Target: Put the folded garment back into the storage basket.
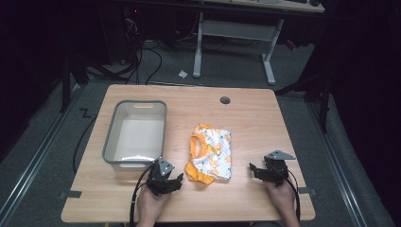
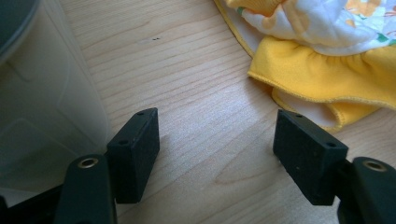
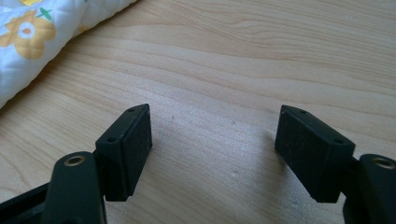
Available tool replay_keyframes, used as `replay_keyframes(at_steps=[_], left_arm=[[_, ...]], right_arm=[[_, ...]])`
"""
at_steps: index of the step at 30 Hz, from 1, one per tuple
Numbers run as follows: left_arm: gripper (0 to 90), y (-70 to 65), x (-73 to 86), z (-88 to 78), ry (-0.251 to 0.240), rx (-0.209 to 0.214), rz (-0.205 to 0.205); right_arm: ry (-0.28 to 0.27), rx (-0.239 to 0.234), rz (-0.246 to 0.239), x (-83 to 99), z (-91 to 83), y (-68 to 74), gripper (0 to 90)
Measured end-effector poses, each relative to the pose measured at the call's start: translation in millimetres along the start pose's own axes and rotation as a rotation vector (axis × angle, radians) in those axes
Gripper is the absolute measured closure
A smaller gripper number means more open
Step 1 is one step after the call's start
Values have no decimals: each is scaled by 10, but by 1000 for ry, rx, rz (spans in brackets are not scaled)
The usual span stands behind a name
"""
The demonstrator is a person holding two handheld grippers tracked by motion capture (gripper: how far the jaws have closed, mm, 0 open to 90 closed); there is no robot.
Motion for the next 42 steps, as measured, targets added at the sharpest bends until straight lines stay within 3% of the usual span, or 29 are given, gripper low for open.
replay_keyframes(at_steps=[20, 32, 36, 42], left_arm=[[308, -32, -19, 13, 6, -5, -7], [278, -54, -61, -42, -2, 42, -18], [266, -67, -110, -108, -27, 87, -41], [252, -125, -201, -147, -31, 114, -39]], right_arm=[[1, 0, 2, -4, 3, 0, 276], [1, 0, 2, -4, 3, 1, 276], [1, 0, 2, -4, 2, 0, 275], [1, 0, 2, -3, 3, 1, 276]])
Point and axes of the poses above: each handheld gripper's, and its own axes: z roughly forward along the jaws, x roughly out of its underside, y roughly to its left, the point moved 2 cm from there along z, roughly forward along the jaws, and after that the axes turned 6 degrees about -x, right-handed, at the moved point
